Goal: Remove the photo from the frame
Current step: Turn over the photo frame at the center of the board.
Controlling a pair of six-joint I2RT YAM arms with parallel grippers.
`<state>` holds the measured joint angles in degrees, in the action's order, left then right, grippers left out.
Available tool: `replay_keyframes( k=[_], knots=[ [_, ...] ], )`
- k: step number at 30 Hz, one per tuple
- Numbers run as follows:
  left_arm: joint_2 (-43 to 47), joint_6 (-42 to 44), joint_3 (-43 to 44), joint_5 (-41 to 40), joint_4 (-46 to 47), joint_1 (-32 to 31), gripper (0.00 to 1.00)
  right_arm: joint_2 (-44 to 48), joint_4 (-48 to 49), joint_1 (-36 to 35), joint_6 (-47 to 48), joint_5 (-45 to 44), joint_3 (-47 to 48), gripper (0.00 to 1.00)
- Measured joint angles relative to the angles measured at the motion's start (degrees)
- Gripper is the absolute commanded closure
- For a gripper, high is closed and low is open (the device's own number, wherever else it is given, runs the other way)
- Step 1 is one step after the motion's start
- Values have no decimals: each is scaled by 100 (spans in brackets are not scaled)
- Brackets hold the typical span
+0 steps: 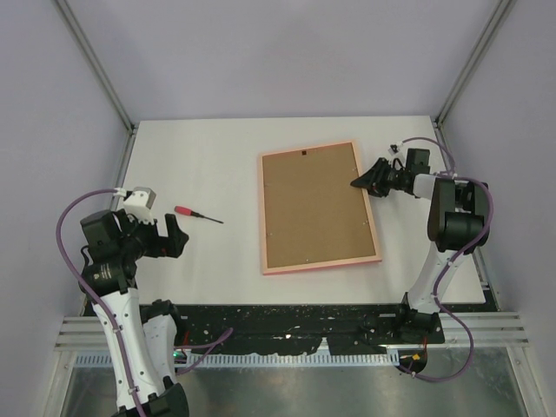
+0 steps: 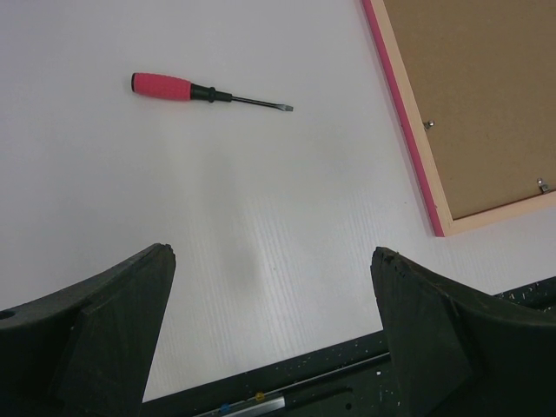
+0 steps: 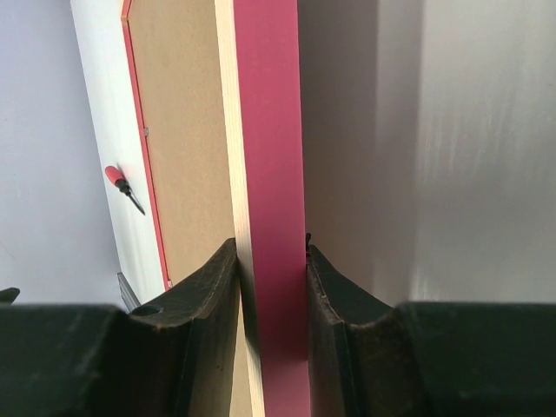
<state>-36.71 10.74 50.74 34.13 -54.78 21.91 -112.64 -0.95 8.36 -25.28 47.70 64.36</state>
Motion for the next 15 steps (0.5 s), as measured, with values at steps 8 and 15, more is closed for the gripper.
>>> replay_keyframes(
  k=[8,15],
  knots=[
    [24,0,-15,0,15,2,0,0,72,-74,-81,-63,0,89],
    [31,-2,-20,2,13,13,0,0,81,-81,-74,-111,0,89]
  ],
)
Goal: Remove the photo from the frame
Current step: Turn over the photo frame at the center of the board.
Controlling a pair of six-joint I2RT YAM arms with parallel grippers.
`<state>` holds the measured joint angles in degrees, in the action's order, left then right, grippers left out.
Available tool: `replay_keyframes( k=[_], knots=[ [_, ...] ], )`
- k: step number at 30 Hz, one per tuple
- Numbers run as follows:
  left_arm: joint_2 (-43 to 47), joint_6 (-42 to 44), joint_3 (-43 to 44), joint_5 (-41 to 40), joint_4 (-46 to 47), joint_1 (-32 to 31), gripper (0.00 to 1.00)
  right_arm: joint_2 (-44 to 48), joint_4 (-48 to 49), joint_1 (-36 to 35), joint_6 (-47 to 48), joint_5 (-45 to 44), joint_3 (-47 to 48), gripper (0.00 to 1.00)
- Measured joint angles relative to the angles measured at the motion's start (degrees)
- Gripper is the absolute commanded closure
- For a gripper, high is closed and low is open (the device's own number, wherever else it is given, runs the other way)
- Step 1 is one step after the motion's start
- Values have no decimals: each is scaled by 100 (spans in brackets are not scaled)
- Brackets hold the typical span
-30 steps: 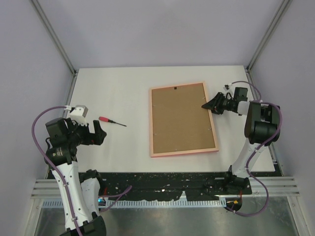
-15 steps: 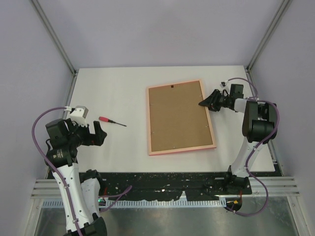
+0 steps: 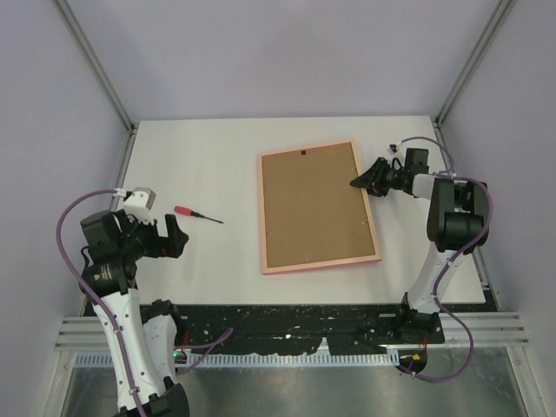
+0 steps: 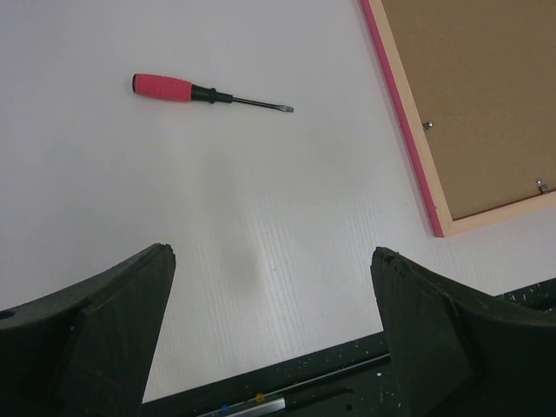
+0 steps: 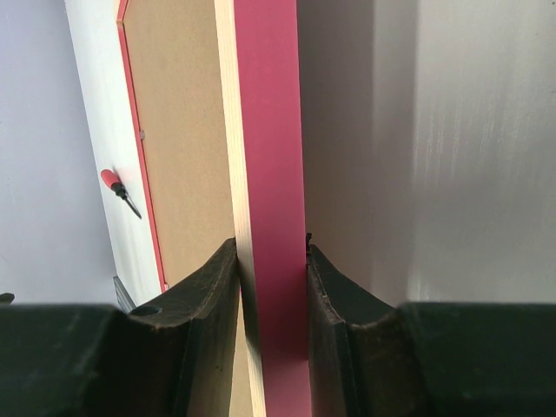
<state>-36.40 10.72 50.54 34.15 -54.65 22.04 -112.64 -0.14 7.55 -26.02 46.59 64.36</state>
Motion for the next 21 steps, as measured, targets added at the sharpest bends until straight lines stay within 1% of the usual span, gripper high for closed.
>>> replay_keyframes(
  k=[7,14,17,21],
  knots=[
    [212,0,0,157,-2,24,0,2,2,-2,37,-46,0,89],
    [223,-24,2,212,2,48,0,0,-11,0,61,-57,7,88],
    [341,-26,2,197,7,68,0,0,-35,0,72,-68,22,85],
    [496,-79,2,302,87,81,0,0,-142,0,116,-103,92,85]
  ],
)
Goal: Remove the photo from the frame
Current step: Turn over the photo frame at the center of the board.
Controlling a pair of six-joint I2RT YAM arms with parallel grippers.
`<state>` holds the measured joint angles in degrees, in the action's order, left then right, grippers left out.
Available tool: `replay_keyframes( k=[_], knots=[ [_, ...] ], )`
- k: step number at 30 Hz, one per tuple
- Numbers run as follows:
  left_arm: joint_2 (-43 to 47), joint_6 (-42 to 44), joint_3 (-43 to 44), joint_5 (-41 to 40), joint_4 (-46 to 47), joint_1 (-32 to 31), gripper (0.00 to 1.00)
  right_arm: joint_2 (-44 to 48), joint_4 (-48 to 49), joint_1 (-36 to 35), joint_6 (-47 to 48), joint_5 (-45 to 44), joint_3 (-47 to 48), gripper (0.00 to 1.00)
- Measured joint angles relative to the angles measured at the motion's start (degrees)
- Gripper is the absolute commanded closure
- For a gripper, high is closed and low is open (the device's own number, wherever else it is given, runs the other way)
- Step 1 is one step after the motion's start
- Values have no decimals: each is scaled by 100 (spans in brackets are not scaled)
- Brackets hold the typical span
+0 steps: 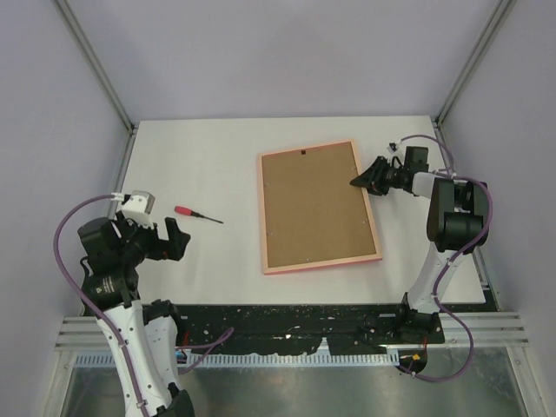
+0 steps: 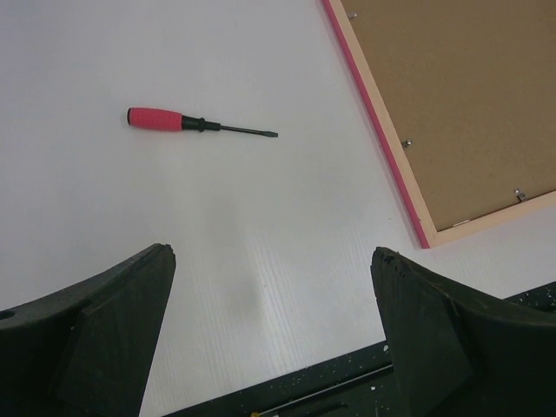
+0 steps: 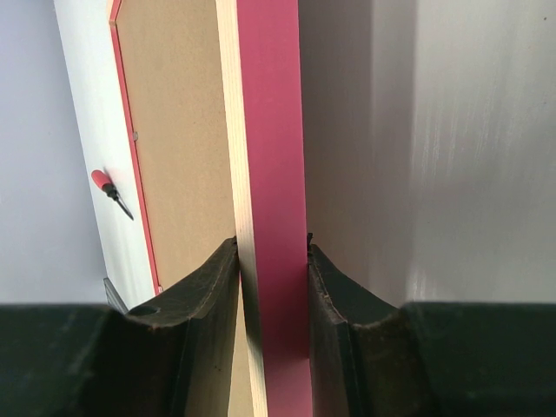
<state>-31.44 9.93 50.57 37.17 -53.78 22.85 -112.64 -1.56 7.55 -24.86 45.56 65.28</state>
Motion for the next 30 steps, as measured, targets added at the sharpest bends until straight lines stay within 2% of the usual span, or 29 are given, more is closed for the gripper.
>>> replay_keyframes(
  k=[7,13,17,23,27,30],
  knots=[
    [-68,-50,-42,-17,68,7,0,-26,-142,-76,85,-94,107,77],
    [44,-55,-68,-22,98,4,0,-61,-175,-120,92,-94,166,57],
    [-7,-57,-68,0,125,7,0,-197,-358,-151,221,-411,199,48],
    [-42,-55,-68,2,127,7,0,-203,-474,-151,256,-413,225,34],
    [4,-57,-68,-2,129,7,0,-170,-754,-170,431,-496,376,30],
    [63,-70,-68,-4,131,7,0,-160,-1384,-199,833,-957,734,27]
  ],
)
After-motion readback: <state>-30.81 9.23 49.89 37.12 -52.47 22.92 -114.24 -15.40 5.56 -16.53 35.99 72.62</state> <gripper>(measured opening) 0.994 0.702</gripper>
